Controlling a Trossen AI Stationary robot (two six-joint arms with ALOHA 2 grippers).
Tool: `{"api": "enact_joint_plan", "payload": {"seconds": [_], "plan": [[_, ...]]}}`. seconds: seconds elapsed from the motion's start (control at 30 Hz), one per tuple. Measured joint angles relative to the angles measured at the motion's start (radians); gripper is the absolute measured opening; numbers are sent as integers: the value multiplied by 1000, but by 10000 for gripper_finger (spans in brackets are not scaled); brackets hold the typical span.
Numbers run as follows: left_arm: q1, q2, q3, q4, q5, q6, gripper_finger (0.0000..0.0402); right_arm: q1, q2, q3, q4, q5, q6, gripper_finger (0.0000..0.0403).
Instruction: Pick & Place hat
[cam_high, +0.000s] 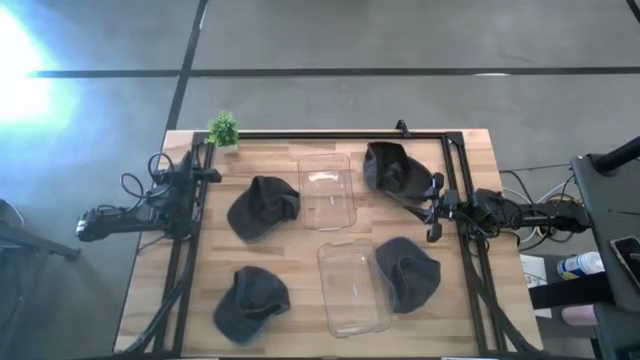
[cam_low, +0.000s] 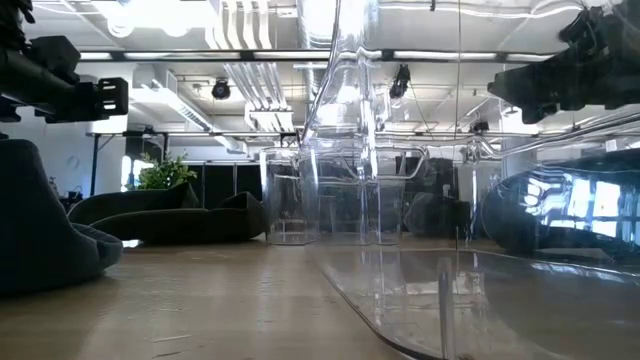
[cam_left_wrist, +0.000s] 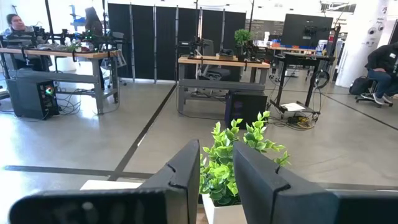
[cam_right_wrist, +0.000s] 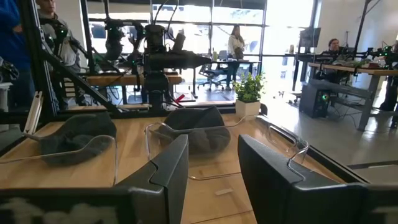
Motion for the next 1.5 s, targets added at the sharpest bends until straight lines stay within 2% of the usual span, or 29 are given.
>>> {"api": "enact_joint_plan", "payload": {"seconds": [0.2,0.33,0.43,0.53,0.6,0.7,0.8,0.87,1.0,1.13,1.2,1.3,1.4,1.5], "plan": [[0,0,0,0,0,0,90,0,0,1,7,-1,209,134],[0,0,0,0,0,0,90,0,0,1,136,6,561,134],[0,0,0,0,0,0,90,-1,6,2,196,146,832,134],[0,0,0,0,0,0,90,-1,18,2,106,350,903,134],[0,0,0,0,0,0,90,-2,44,1,57,431,940,134],[0,0,0,0,0,0,90,-1,115,16,20,420,1029,134],[0,0,0,0,0,0,90,0,234,109,-177,339,1145,134],[0,0,0,0,0,0,90,-1,340,208,-295,314,1134,134],[0,0,0,0,0,0,90,-3,558,454,-568,361,904,134],[0,0,0,-1,0,0,90,-6,720,685,-785,372,846,134],[0,0,0,0,0,0,90,-15,809,765,-970,345,857,135],[0,0,0,-1,0,0,90,-22,938,818,-1177,275,880,140],[0,0,0,-3,0,0,90,-20,1041,825,-1216,252,810,157],[0,3,0,-7,0,0,90,-29,1143,815,-1214,282,743,185]]}}
